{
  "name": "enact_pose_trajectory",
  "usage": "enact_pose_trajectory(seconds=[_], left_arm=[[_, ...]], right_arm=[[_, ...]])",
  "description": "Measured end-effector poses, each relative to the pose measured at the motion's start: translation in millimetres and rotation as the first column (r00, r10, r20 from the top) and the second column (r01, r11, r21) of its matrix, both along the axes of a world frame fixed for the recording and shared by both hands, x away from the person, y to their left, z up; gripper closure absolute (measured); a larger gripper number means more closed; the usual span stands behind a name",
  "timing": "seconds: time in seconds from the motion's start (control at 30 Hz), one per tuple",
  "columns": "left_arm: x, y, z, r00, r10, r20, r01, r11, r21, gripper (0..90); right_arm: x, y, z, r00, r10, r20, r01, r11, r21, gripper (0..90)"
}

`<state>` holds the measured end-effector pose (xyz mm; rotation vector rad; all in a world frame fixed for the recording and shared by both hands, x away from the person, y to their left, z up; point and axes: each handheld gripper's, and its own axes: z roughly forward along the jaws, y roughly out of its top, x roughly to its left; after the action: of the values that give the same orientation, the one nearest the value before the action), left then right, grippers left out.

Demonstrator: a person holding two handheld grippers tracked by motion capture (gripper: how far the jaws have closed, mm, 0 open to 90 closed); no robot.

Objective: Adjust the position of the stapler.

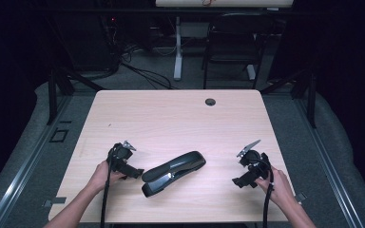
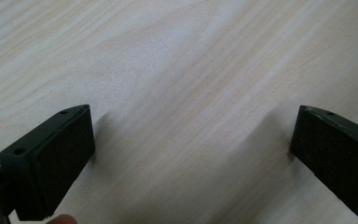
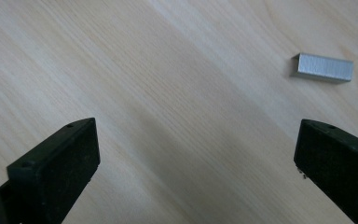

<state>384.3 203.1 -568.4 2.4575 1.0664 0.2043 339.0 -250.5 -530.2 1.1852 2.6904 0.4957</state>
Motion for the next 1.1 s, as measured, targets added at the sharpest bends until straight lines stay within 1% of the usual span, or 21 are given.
enact_pose_trajectory(seconds=[0.03,0.07,0.1,0.13,0.2,0.27,0.3,0.33,0.43,0.53,0.57,0.6,0.67,0.7,0.77,0.8,0.87,0.93,1.0,1.07,1.1], left_arm=[[-1.1,1.1,3.5,0.9999,-0.004,0.011,0.004,1.0000,-0.002,0.0],[-3.3,3.5,9.8,0.9994,-0.001,0.035,0.002,0.9998,-0.018,0.0],[-4.7,5.4,14.1,0.9990,0.002,0.046,-0.001,0.9995,-0.032,0.0],[-6.3,6.8,18.0,0.9982,0.008,0.059,-0.005,0.9990,-0.044,0.0],[-9.1,8.1,24.3,0.9967,0.016,0.080,-0.011,0.9981,-0.061,0.0],[-10.8,9.0,30.1,0.9962,0.007,0.086,0.001,0.9964,-0.085,0.0],[-11.8,9.4,32.7,0.9945,0.006,0.105,0.005,0.9945,-0.104,0.0],[-11.9,10.1,35.8,0.9933,0.005,0.115,0.010,0.9909,-0.134,0.0],[-11.3,11.7,39.6,0.9924,0.013,0.122,0.009,0.9844,-0.176,0.0],[-12.3,13.3,41.6,0.9931,0.011,0.117,0.010,0.9829,-0.184,0.0],[-13.4,13.4,42.9,0.9930,0.014,0.118,0.009,0.9818,-0.190,0.0],[-14.7,13.3,45.7,0.9923,0.017,0.123,0.007,0.9814,-0.192,0.0],[-16.8,12.5,50.7,0.9912,0.026,0.129,0.001,0.9780,-0.209,0.0],[-18.0,11.8,52.6,0.9904,0.029,0.135,0.002,0.9755,-0.220,0.0],[-19.1,11.1,54.2,0.9904,0.028,0.135,0.004,0.9735,-0.229,0.0],[-20.5,9.9,54.7,0.9907,0.026,0.134,0.008,0.9700,-0.243,0.0],[-22.1,7.3,53.1,0.9926,0.011,0.121,0.020,0.9673,-0.253,0.0],[-23.2,6.3,53.2,0.9934,-0.002,0.115,0.032,0.9661,-0.256,0.0],[-25.0,6.3,55.0,0.9927,-0.005,0.120,0.036,0.9659,-0.257,0.0],[-27.6,6.3,57.6,0.9924,0.002,0.123,0.031,0.9627,-0.269,0.0],[-27.6,6.3,57.6,0.9924,0.002,0.123,0.031,0.9627,-0.269,0.1]], right_arm=[[1.1,2.5,1.9,0.9998,-0.002,0.017,0.002,1.0000,-0.003,0.0],[4.2,5.3,4.7,0.9997,0.008,0.023,-0.008,1.0000,-0.005,0.0],[4.5,7.5,4.2,0.9996,-0.001,0.028,0.000,0.9996,0.028,0.7],[5.1,8.9,4.9,0.9995,0.002,0.033,-0.003,0.9995,0.032,1.5],[4.3,12.7,4.2,0.9993,0.003,0.037,-0.005,0.9980,0.062,1.9],[4.0,14.5,6.1,0.9990,0.024,0.038,-0.026,0.9983,0.052,2.2],[3.1,15.9,6.3,0.9992,0.017,0.036,-0.020,0.9973,0.070,2.2],[3.1,16.4,7.4,0.9994,0.019,0.031,-0.021,0.9975,0.068,2.3],[6.4,21.3,10.1,0.9996,0.006,0.028,-0.009,0.9935,0.113,3.1],[12.0,32.7,10.5,0.9995,0.013,0.028,-0.017,0.9862,0.165,3.9],[13.7,35.8,11.2,0.9990,0.041,0.018,-0.044,0.9870,0.155,4.6],[14.1,39.2,9.6,0.9985,0.053,0.012,-0.055,0.9829,0.176,5.4],[12.2,44.3,6.7,0.9934,0.115,-0.002,-0.112,0.9690,0.220,7.8],[10.5,46.8,6.2,0.9905,0.138,0.005,-0.136,0.9668,0.216,10.2],[9.2,48.9,6.1,0.9894,0.144,0.014,-0.144,0.9672,0.209,12.0],[8.3,50.8,6.5,0.9887,0.149,0.017,-0.149,0.9651,0.215,13.3],[6.9,58.0,9.1,0.9865,0.161,0.030,-0.164,0.9628,0.215,14.9],[7.1,62.7,10.5,0.9853,0.166,0.042,-0.171,0.9632,0.208,16.2],[9.2,68.7,10.3,0.9841,0.170,0.050,-0.177,0.9624,0.206,19.7],[12.6,76.7,8.3,0.9834,0.171,0.059,-0.180,0.9625,0.203,25.0],[14.5,80.4,7.2,0.9820,0.179,0.062,-0.187,0.9621,0.198,30.8]])
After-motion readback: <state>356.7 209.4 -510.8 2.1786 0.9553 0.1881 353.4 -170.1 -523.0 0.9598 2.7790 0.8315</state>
